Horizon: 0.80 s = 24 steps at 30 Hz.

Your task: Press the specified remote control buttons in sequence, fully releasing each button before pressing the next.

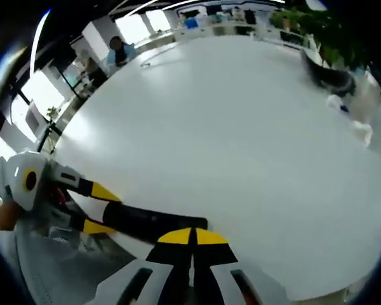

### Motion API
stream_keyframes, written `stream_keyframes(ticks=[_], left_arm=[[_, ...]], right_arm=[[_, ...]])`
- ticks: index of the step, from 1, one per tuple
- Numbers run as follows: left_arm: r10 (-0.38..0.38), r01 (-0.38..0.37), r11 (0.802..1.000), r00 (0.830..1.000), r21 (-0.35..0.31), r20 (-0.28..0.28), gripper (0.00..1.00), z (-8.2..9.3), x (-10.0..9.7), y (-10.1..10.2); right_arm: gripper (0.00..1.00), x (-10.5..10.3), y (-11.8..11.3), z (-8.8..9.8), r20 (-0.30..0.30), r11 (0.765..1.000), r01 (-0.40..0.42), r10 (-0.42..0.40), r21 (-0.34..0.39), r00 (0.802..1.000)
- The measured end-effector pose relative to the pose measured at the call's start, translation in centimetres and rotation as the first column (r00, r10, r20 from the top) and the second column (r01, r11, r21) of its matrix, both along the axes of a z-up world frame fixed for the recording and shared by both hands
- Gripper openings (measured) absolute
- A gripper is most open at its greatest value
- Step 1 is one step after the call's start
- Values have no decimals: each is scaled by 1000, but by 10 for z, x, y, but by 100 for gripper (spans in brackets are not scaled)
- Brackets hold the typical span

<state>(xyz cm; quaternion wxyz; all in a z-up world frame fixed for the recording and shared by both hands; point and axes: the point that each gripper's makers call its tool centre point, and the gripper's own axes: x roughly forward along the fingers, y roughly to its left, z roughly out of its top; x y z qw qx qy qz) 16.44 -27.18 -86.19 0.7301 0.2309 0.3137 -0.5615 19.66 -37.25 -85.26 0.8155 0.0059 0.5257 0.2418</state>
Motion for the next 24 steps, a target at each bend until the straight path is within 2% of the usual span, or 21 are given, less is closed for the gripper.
stream_keyframes(ticks=[11, 24], left_arm=[[10, -10, 1000, 1000, -9, 13, 25, 0, 4, -4], [-16, 16, 1000, 1000, -8, 17, 24, 2, 2, -4]], right_arm=[[0, 0, 1, -1, 30, 999, -31, 31, -13, 999], [0, 0, 0, 0, 15, 1000, -9, 9, 7, 1000]])
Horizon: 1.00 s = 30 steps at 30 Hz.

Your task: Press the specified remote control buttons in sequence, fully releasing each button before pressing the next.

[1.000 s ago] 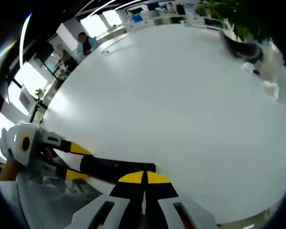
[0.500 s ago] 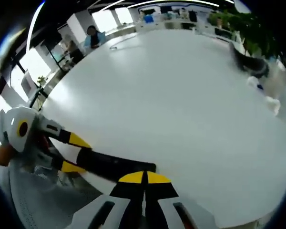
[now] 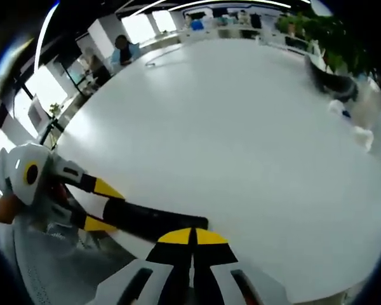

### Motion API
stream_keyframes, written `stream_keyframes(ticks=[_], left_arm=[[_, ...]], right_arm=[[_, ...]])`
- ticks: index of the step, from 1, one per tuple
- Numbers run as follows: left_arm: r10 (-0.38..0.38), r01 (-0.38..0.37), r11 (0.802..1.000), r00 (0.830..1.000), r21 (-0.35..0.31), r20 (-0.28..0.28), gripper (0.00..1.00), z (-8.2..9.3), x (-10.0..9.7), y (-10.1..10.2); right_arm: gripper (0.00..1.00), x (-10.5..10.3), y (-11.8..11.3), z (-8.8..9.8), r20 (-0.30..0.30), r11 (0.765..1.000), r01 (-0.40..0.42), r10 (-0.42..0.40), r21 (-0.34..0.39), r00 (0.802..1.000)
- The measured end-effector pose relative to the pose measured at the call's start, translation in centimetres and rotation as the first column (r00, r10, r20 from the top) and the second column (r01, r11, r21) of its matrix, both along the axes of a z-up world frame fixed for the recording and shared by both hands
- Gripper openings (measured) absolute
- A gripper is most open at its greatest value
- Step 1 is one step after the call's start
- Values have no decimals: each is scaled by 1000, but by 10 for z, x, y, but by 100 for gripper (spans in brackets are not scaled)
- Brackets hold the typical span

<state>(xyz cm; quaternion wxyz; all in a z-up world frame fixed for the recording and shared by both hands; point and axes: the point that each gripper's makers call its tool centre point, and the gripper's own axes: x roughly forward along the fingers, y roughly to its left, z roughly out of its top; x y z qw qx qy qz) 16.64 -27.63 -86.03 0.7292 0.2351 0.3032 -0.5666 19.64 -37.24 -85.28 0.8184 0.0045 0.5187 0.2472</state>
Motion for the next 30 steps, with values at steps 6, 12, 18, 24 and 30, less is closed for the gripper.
stream_keyframes(ticks=[6, 12, 18, 24, 30], left_arm=[[-11, 11, 1000, 1000, 0, -2, 24, 0, -1, 0], [-21, 21, 1000, 1000, 2, -5, 24, 0, -2, 1], [-33, 33, 999, 999, 4, -14, 23, 0, -4, 1], [-52, 52, 999, 999, 3, -13, 24, 0, -7, 0], [-47, 47, 999, 999, 2, -15, 24, 0, -7, -1]], right_arm=[[0, 1, -1, 1, -25, 999, 44, -44, 27, 999], [0, -1, -1, 1, -52, 998, 57, -55, 40, 997], [0, -2, 2, 1, -64, 998, 44, -41, 38, 997], [0, -3, 5, 2, -62, 998, 34, -31, 47, 998], [0, -7, 8, 6, -104, 994, 56, -46, 95, 993]])
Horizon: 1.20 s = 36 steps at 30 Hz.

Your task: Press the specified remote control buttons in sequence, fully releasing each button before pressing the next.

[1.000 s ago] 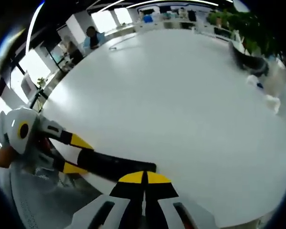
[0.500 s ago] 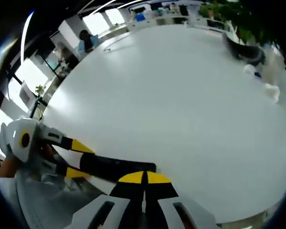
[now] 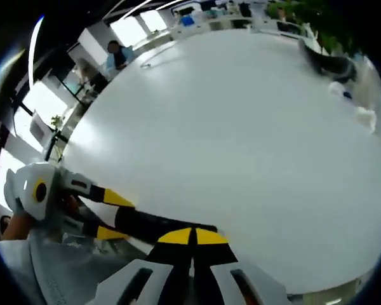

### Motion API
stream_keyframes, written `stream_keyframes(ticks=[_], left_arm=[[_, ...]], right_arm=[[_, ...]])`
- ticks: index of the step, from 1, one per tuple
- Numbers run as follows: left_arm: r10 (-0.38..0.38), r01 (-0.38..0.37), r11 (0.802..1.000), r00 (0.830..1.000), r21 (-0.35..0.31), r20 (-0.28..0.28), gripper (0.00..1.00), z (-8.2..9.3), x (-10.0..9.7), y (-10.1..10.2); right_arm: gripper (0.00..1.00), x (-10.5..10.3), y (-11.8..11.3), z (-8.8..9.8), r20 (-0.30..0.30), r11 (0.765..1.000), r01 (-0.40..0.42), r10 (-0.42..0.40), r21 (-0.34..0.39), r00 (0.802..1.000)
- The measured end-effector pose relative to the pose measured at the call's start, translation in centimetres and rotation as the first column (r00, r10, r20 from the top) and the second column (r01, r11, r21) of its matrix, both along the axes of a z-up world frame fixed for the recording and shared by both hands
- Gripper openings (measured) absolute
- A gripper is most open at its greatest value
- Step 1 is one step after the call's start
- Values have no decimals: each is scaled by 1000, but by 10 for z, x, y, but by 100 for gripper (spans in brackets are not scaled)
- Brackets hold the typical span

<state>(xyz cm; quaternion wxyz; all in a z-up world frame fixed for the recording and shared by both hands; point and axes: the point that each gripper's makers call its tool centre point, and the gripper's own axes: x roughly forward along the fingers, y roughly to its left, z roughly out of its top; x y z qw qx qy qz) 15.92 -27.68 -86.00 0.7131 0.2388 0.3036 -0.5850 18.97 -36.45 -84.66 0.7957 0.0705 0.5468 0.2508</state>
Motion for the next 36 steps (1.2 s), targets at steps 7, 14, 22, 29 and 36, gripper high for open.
stream_keyframes(ticks=[7, 14, 22, 29, 36], left_arm=[[-1, 1, 1000, 1000, -3, 2, 24, -1, 0, 1], [-2, 2, 1000, 1000, -7, 2, 24, -1, 0, 1], [-5, 5, 1000, 1000, -6, 5, 24, 0, 0, 1], [-5, 5, 1000, 1000, -7, 5, 24, -1, 1, 1], [-4, 4, 1000, 1000, -9, 3, 24, -1, 2, 1]], right_arm=[[0, -8, 2, -8, -48, 1000, -19, 18, -19, 999], [0, -8, 2, -6, -21, 999, -41, 41, -31, 999], [0, -9, 5, -7, 51, 984, -143, 149, -106, 987], [0, -7, 3, -7, 49, 983, -144, 150, -110, 987], [0, -6, 2, -6, 20, 993, -97, 98, -60, 995]])
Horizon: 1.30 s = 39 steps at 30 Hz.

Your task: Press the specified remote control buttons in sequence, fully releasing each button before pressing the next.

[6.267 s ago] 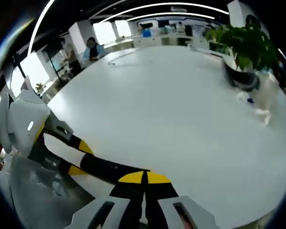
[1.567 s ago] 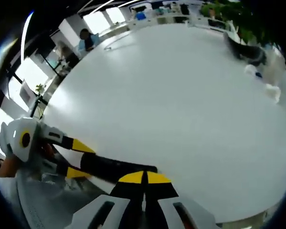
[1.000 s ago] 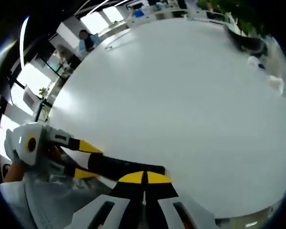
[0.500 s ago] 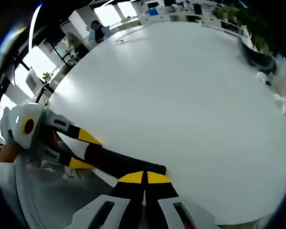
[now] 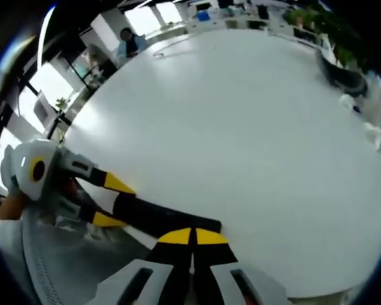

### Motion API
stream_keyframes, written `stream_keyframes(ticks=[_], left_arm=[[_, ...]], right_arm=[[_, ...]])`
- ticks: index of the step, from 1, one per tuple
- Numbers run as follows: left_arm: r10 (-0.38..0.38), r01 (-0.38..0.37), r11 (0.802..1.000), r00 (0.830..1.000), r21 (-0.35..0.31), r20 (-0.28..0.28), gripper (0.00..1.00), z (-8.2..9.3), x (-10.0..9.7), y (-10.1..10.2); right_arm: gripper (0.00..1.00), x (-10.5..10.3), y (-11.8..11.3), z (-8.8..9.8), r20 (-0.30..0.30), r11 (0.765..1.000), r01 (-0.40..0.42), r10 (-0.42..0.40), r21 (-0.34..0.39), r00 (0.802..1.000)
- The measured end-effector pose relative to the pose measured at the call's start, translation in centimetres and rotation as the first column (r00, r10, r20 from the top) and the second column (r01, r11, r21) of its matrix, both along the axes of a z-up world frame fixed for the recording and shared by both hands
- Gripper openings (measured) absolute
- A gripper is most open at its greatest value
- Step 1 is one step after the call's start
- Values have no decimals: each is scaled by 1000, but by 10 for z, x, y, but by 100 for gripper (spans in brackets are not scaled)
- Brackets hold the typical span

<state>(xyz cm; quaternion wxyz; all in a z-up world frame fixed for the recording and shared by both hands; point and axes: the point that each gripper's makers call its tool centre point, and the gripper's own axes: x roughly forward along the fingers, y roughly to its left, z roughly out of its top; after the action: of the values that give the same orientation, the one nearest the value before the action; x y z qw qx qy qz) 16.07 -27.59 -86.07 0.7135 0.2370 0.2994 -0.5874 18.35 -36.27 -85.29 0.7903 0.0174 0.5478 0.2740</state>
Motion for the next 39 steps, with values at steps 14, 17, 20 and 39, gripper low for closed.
stream_keyframes(ticks=[14, 17, 20, 39], left_arm=[[0, 0, 1000, 1000, -3, 0, 24, 0, -1, -1], [0, 0, 1000, 1000, -3, 0, 24, 0, -2, -1], [0, 0, 1000, 1000, -3, -1, 24, 0, -2, -1], [0, 0, 1000, 1000, -7, 1, 24, 1, -2, -1]], right_arm=[[0, -8, 12, 2, -17, 999, -44, 44, 11, 999], [0, -8, 11, 1, -11, 999, -43, 43, 15, 999], [0, -7, 10, 1, -28, 999, -18, 19, 35, 999], [0, -7, 10, 0, -40, 998, -12, 14, 59, 999]])
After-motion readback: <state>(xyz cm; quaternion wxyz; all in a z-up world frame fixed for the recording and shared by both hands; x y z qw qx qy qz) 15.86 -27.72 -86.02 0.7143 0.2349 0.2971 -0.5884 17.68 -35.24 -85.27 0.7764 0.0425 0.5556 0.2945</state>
